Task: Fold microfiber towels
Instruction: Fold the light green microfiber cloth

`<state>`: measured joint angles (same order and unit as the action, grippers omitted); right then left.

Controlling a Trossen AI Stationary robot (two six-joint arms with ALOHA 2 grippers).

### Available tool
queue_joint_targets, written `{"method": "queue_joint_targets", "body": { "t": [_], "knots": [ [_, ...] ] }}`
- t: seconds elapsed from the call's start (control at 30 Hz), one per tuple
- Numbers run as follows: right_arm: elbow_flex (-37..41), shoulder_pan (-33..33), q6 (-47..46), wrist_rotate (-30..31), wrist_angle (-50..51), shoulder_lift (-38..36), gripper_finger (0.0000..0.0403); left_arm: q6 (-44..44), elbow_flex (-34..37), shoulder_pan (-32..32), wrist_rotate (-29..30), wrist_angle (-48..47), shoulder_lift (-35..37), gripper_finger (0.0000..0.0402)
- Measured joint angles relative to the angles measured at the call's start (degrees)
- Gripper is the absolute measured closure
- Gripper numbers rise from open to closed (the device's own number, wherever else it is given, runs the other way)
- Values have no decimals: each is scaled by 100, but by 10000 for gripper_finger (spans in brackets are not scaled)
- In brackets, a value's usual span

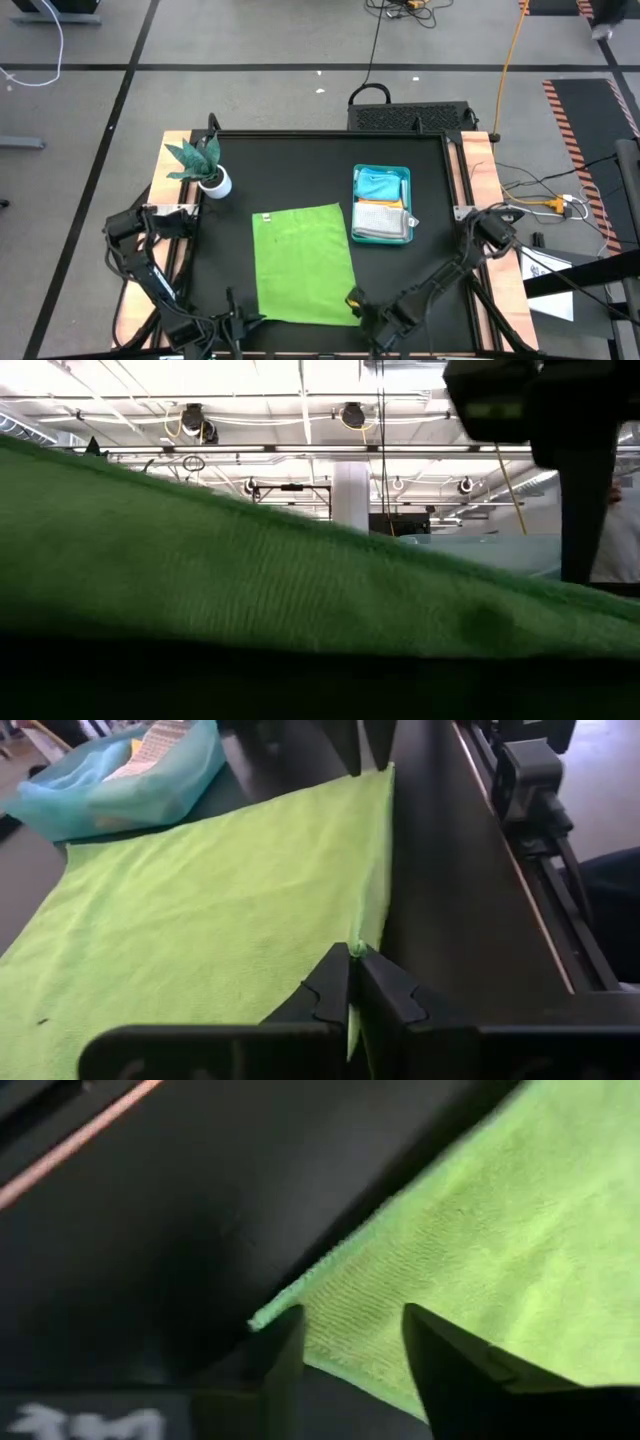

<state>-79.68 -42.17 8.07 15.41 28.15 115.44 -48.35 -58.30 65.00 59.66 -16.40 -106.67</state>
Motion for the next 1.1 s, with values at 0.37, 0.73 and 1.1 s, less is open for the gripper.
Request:
{"method": "queue_joint_targets", "body": {
  "t": [0.37, 0.73, 1.1],
  "knots": [
    [249, -516, 694, 1905, 82, -195, 189, -5, 0, -143, -108, -62, 0, 383],
    [1060, -515, 691, 1265, -634, -440, 192, -256, 0, -161, -85, -322, 0, 391],
    [2581, -399, 1323, 1266, -4632, -455, 209, -894, 0, -172, -63, -816, 0, 395]
  ]
}}
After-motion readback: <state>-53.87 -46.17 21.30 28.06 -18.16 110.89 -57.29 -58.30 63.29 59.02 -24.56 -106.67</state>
